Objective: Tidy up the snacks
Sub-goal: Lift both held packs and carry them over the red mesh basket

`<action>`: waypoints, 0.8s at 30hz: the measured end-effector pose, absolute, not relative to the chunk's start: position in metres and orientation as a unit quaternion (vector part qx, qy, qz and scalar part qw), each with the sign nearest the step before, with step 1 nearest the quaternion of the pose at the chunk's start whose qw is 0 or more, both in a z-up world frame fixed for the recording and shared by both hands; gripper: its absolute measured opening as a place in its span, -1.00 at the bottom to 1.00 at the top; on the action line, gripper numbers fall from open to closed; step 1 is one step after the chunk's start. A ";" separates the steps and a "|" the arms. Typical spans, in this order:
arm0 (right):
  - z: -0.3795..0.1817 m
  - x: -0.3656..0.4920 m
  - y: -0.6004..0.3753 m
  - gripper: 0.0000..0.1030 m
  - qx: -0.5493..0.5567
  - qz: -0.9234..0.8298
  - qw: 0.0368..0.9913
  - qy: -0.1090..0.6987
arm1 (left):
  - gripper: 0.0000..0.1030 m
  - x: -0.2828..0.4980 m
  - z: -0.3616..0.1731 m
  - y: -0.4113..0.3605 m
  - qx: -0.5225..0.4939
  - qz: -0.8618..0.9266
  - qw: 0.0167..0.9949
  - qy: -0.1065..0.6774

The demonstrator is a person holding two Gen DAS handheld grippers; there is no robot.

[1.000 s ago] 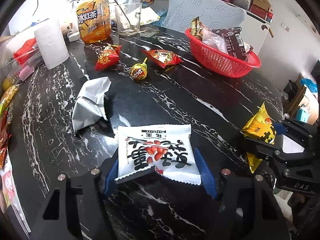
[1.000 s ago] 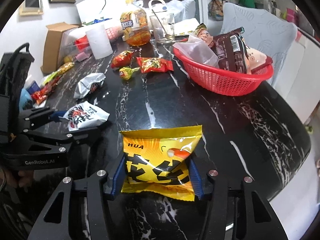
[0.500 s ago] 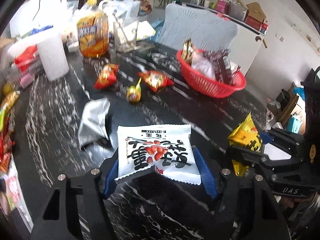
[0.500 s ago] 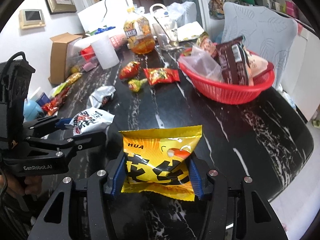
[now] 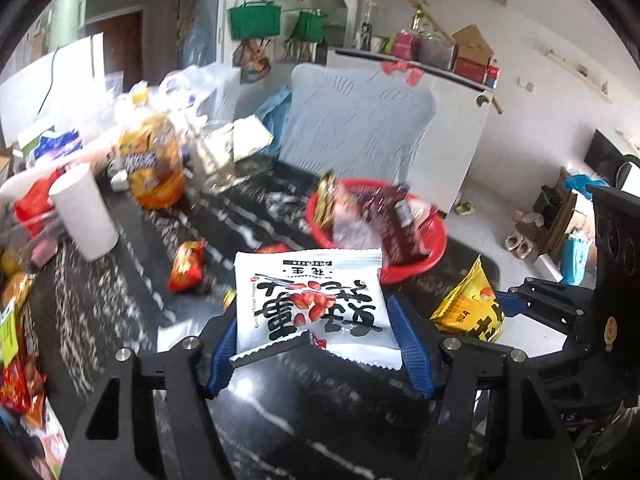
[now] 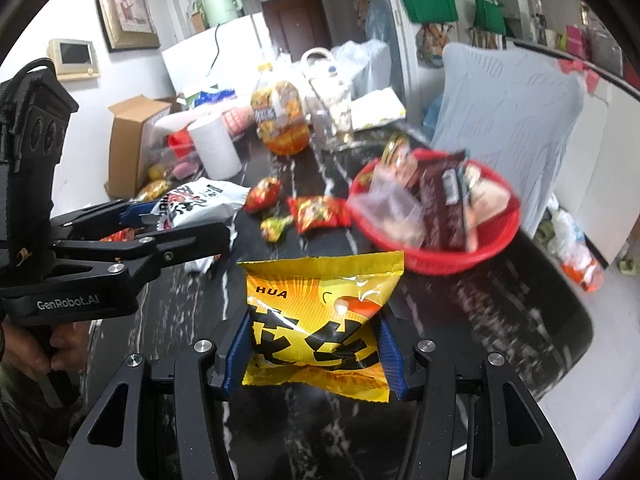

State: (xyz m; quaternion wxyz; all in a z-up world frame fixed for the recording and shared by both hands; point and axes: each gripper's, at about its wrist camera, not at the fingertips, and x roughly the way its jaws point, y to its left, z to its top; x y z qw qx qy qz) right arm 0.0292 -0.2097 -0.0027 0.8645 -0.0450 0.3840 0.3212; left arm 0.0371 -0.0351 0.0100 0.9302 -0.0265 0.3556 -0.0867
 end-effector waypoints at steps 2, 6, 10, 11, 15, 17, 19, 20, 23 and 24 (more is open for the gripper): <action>0.006 0.032 -0.213 0.05 -0.045 0.320 0.869 0.375 | 0.32 0.041 0.016 -0.040 -0.025 -0.095 0.931 0.350; 0.021 0.040 -0.219 0.05 -0.051 0.309 0.881 0.354 | 0.32 0.054 0.028 -0.052 -0.013 -0.106 0.936 0.335; 0.032 0.048 -0.229 0.05 -0.054 0.296 0.894 0.332 | 0.32 0.070 0.036 -0.064 -0.009 -0.114 0.937 0.329; 0.035 0.052 -0.232 0.05 -0.054 0.292 0.896 0.331 | 0.32 0.073 0.037 -0.065 -0.009 -0.115 0.938 0.328; 0.041 0.066 -0.242 0.05 -0.053 0.277 0.902 0.326 | 0.32 0.089 0.037 -0.073 -0.012 -0.121 0.938 0.325; 0.043 0.074 -0.249 0.05 -0.050 0.270 0.906 0.323 | 0.32 0.096 0.036 -0.078 -0.014 -0.124 0.937 0.326; 0.044 0.080 -0.255 0.05 -0.048 0.264 0.908 0.322 | 0.32 0.105 0.031 -0.083 -0.019 -0.129 0.934 0.332; 0.043 0.085 -0.258 0.05 -0.048 0.258 0.909 0.323 | 0.32 0.108 0.030 -0.085 -0.019 -0.130 0.933 0.334; 0.041 0.097 -0.266 0.05 -0.047 0.246 0.912 0.326 | 0.32 0.120 0.021 -0.094 -0.015 -0.131 0.931 0.340; 0.040 0.100 -0.269 0.05 -0.047 0.243 0.912 0.327 | 0.32 0.123 0.017 -0.097 -0.012 -0.130 0.930 0.343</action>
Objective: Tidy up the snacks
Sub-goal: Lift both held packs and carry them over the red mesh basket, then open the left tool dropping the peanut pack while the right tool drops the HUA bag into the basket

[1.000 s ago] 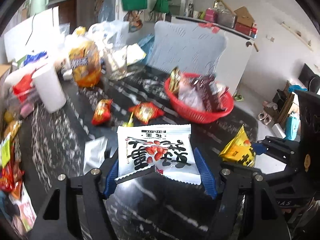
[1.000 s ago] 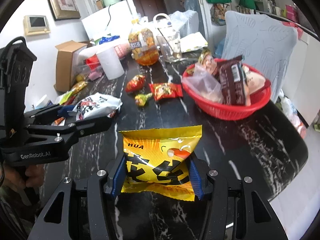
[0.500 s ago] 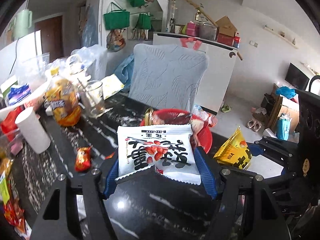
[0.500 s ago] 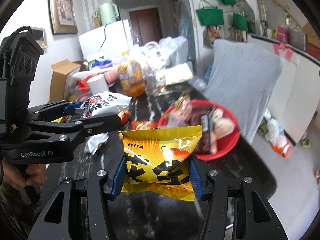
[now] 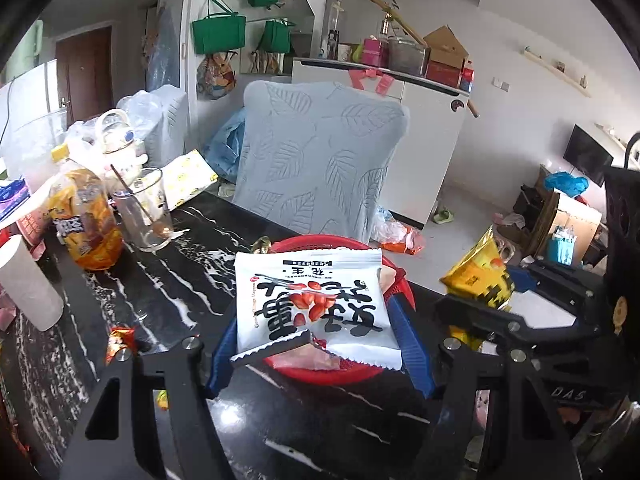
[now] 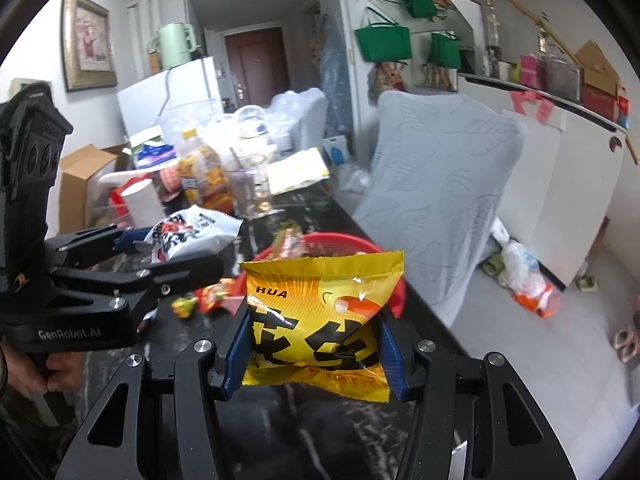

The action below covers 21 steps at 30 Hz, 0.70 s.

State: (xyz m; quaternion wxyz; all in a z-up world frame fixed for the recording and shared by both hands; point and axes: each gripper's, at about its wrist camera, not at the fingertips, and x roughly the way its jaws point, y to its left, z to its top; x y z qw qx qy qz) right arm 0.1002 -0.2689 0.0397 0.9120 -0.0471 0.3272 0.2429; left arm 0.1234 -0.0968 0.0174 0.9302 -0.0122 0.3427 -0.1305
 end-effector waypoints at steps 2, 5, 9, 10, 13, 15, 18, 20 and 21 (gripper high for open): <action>0.037 0.107 -0.274 0.05 -0.046 0.237 0.913 0.330 | 0.32 0.129 0.011 -0.101 -0.011 -0.132 0.928 0.349; 0.031 0.115 -0.281 0.05 -0.044 0.232 0.912 0.336 | 0.32 0.139 -0.001 -0.112 -0.010 -0.138 0.922 0.363; 0.022 0.125 -0.290 0.05 -0.038 0.226 0.909 0.348 | 0.32 0.146 -0.019 -0.121 -0.005 -0.134 0.915 0.381; 0.021 0.126 -0.292 0.05 -0.037 0.225 0.909 0.350 | 0.32 0.148 -0.024 -0.122 -0.004 -0.130 0.913 0.387; 0.013 0.131 -0.298 0.05 -0.031 0.222 0.906 0.358 | 0.32 0.153 -0.037 -0.124 -0.001 -0.126 0.907 0.401; 0.009 0.134 -0.300 0.05 -0.026 0.221 0.904 0.364 | 0.32 0.156 -0.045 -0.128 0.012 -0.116 0.905 0.408; 0.003 0.137 -0.303 0.05 -0.020 0.219 0.901 0.374 | 0.36 0.159 -0.053 -0.132 0.022 -0.106 0.904 0.413; 0.000 0.136 -0.304 0.05 -0.020 0.216 0.900 0.378 | 0.38 0.163 -0.056 -0.133 0.023 -0.106 0.900 0.421; 0.000 0.136 -0.303 0.05 -0.020 0.215 0.900 0.379 | 0.39 0.163 -0.057 -0.133 0.024 -0.105 0.899 0.423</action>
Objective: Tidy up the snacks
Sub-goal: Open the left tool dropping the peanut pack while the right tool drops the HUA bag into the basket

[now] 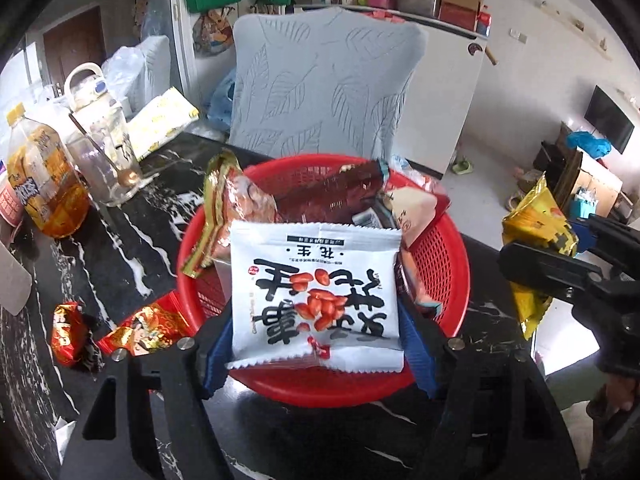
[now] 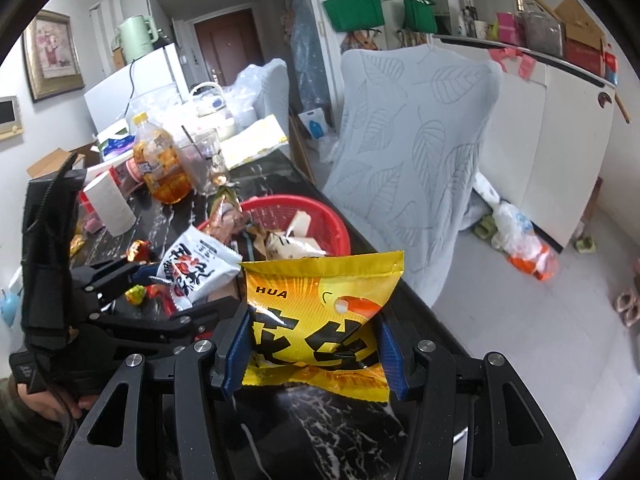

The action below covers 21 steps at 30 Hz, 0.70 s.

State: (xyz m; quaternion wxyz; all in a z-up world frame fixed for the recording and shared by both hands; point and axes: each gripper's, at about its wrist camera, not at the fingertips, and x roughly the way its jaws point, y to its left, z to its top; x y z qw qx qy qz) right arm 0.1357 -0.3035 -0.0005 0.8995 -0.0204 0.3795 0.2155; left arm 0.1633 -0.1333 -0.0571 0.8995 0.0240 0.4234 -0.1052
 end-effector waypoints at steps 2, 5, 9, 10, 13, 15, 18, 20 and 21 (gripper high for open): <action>-0.001 0.135 -0.304 0.05 -0.019 0.213 0.899 0.382 | 0.40 0.164 -0.057 -0.133 0.023 -0.109 0.900 0.422; -0.001 0.135 -0.303 0.05 -0.018 0.212 0.899 0.383 | 0.40 0.163 -0.054 -0.129 0.005 -0.122 0.899 0.421; -0.001 0.134 -0.302 0.05 -0.019 0.213 0.899 0.383 | 0.40 0.158 -0.049 -0.126 -0.006 -0.128 0.898 0.421; 0.000 0.134 -0.302 0.05 -0.020 0.213 0.899 0.383 | 0.40 0.156 -0.048 -0.126 -0.002 -0.126 0.899 0.420; 0.001 0.132 -0.302 0.05 -0.020 0.212 0.900 0.379 | 0.41 0.153 -0.046 -0.125 -0.003 -0.128 0.902 0.413; 0.001 0.133 -0.302 0.05 -0.018 0.211 0.900 0.380 | 0.41 0.153 -0.046 -0.124 -0.005 -0.130 0.901 0.413; 0.000 0.132 -0.303 0.05 -0.016 0.210 0.900 0.383 | 0.41 0.155 -0.046 -0.121 -0.014 -0.131 0.900 0.416; 0.000 0.131 -0.303 0.05 -0.014 0.209 0.899 0.384 | 0.41 0.154 -0.043 -0.120 -0.020 -0.133 0.901 0.412; 0.000 0.131 -0.303 0.05 -0.014 0.210 0.899 0.383 | 0.41 0.153 -0.042 -0.119 -0.021 -0.132 0.903 0.409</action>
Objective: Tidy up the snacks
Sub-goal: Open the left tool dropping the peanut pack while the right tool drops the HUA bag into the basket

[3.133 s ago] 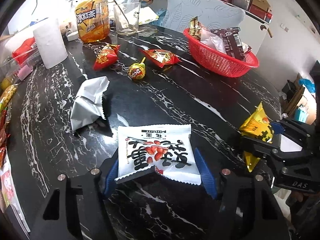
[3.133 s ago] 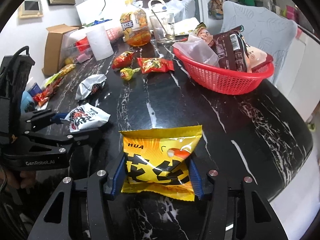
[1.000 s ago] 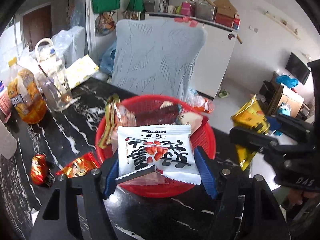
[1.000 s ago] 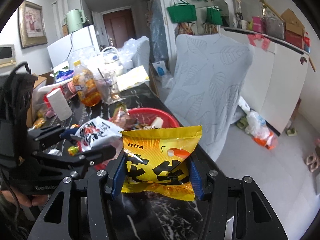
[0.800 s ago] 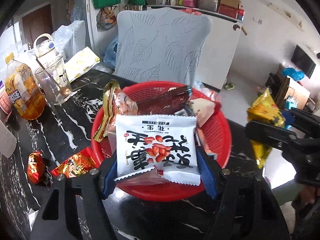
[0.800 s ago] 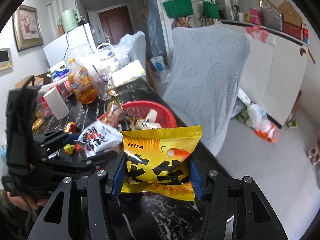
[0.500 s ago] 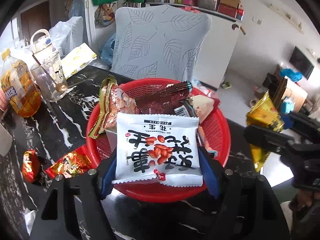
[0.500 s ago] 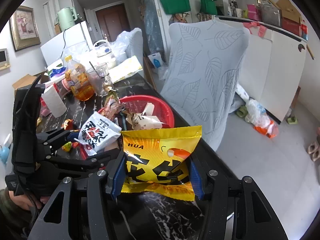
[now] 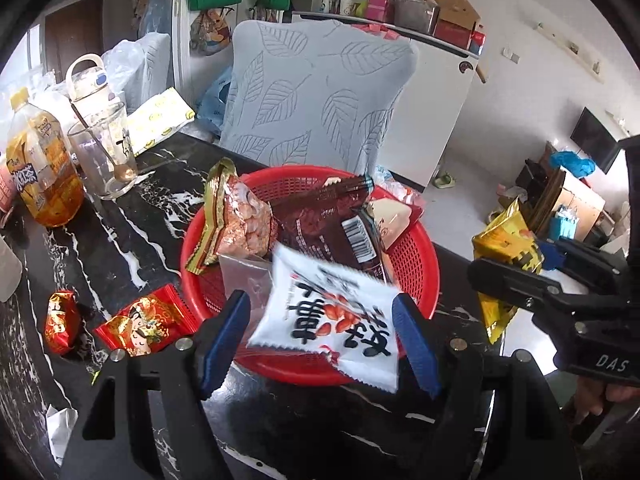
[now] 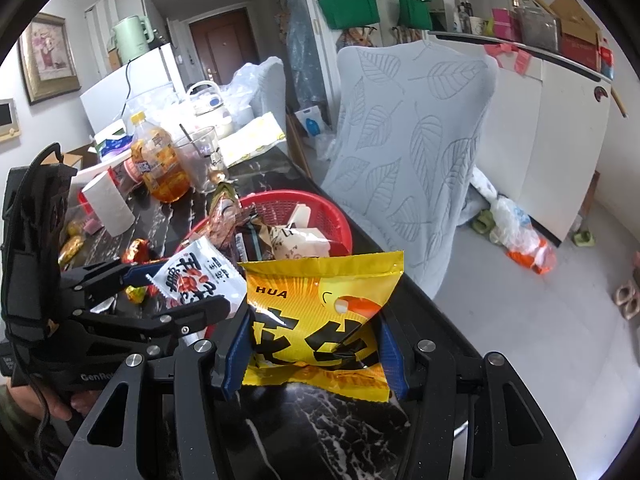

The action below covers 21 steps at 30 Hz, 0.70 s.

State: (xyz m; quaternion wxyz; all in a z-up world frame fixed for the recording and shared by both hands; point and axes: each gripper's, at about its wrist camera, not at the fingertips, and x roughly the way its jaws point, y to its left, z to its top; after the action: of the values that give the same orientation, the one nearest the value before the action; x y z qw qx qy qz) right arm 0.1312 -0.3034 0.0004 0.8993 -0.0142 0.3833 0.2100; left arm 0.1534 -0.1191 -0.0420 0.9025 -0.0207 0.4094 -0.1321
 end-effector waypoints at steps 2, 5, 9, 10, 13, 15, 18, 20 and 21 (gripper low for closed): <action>0.000 0.132 -0.303 0.05 -0.014 0.210 0.900 0.383 | 0.41 0.152 -0.039 -0.117 -0.023 -0.131 0.904 0.406; 0.001 0.131 -0.302 0.05 -0.016 0.210 0.900 0.382 | 0.41 0.151 -0.035 -0.111 -0.032 -0.132 0.902 0.410; 0.002 0.131 -0.297 0.05 -0.015 0.216 0.899 0.381 | 0.41 0.149 -0.030 -0.104 -0.035 -0.123 0.906 0.405; 0.002 0.132 -0.297 0.05 -0.016 0.218 0.898 0.381 | 0.41 0.148 -0.028 -0.102 -0.034 -0.119 0.907 0.402; 0.004 0.134 -0.293 0.05 -0.017 0.222 0.898 0.379 | 0.41 0.148 -0.022 -0.098 -0.031 -0.113 0.910 0.398; 0.007 0.136 -0.288 0.05 -0.020 0.226 0.898 0.377 | 0.41 0.148 -0.017 -0.094 -0.029 -0.106 0.913 0.394; 0.013 0.139 -0.282 0.05 -0.022 0.234 0.899 0.370 | 0.41 0.151 -0.009 -0.088 -0.028 -0.098 0.916 0.387; 0.017 0.143 -0.277 0.05 -0.023 0.240 0.900 0.363 | 0.41 0.153 -0.005 -0.084 -0.027 -0.092 0.919 0.383; 0.020 0.145 -0.274 0.05 -0.024 0.242 0.900 0.361 | 0.41 0.155 -0.002 -0.081 -0.028 -0.088 0.921 0.379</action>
State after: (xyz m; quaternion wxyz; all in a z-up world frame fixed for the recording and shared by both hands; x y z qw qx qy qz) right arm 0.1452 -0.2737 0.0195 0.9004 -0.0242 0.3606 0.2424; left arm 0.1551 -0.0811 -0.0020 0.9206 -0.0276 0.3793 -0.0884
